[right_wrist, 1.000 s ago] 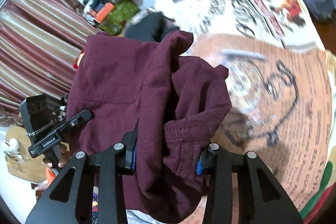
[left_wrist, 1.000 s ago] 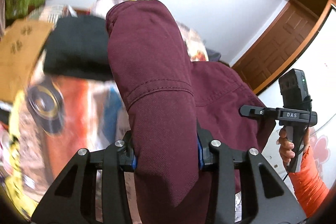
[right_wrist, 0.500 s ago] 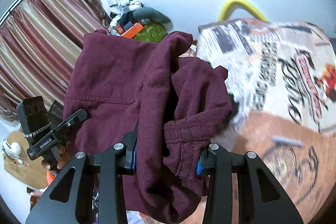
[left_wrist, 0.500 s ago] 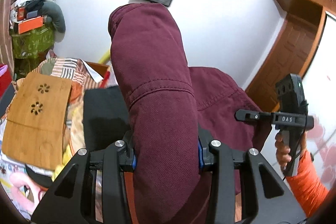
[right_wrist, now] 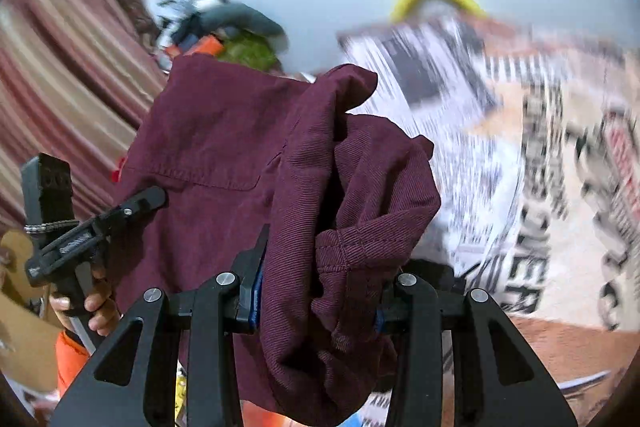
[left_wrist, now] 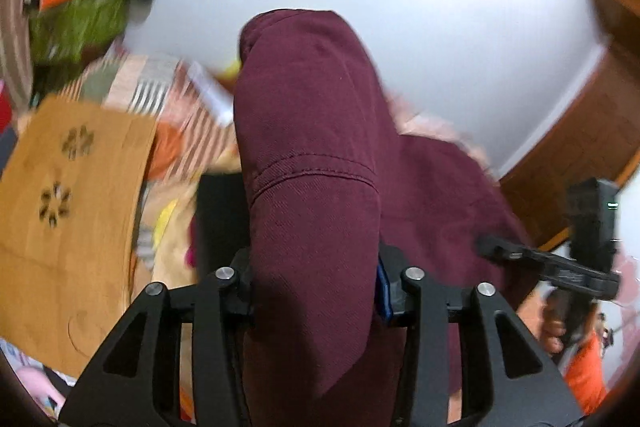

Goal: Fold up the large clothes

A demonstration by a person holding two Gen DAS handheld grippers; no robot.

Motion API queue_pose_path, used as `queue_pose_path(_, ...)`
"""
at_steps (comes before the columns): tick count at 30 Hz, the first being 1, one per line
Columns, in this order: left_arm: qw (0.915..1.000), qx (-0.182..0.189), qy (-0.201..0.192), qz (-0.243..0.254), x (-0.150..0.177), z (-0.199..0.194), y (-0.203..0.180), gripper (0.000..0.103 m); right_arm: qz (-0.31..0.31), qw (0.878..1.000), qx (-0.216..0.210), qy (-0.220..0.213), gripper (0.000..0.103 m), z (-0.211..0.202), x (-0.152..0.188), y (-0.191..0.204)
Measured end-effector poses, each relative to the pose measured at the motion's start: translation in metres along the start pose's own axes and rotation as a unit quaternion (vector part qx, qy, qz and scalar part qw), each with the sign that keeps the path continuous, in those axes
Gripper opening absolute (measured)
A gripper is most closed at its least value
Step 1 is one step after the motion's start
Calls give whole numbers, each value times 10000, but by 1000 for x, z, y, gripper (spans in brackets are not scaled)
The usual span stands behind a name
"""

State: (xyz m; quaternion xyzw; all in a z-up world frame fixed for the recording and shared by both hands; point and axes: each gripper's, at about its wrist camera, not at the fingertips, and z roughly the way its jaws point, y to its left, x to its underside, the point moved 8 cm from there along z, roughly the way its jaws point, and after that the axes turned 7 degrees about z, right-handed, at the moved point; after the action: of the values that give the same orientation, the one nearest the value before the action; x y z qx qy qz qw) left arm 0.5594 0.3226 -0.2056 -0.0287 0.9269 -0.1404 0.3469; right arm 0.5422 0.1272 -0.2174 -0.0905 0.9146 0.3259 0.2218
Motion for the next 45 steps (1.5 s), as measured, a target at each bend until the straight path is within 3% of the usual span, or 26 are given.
queue_pose_path(2, 9980, -417, 478, -16, 24, 40, 22, 65, 247, 9995, 98, 171, 38, 24, 7, -24)
queue_pose_path(4, 9975, -601, 360, 85, 39, 53, 31, 72, 294, 9993, 50, 216, 42, 38, 15, -42)
queue_pose_path(7, 9985, -518, 142, 105, 42, 43, 28, 72, 134, 9998, 17, 123, 46, 33, 20, -49)
queue_pose_path(17, 9893, -1388, 90, 432, 48, -16, 11, 73, -497, 9946, 865, -296, 53, -41, 34, -39)
queue_pose_path(26, 9851, -1393, -727, 696, 47, -147, -59, 73, -1050, 9878, 714, -907, 53, -143, 49, 26)
queue_pose_path(33, 9764, -1186, -1507, 992, 62, -265, -136, 73, -1658, 9719, 437, -1613, 53, -238, 93, 101)
queue_pose_path(38, 9626, -1081, -2152, 1245, 90, -332, -188, 73, -1922, 9557, 225, -2216, 53, -288, 132, 132)
queue_pose_path(45, 9328, -1314, -3053, 1397, 146, -396, -238, 73, -2248, 9207, -34, -3190, 53, -343, 185, 157)
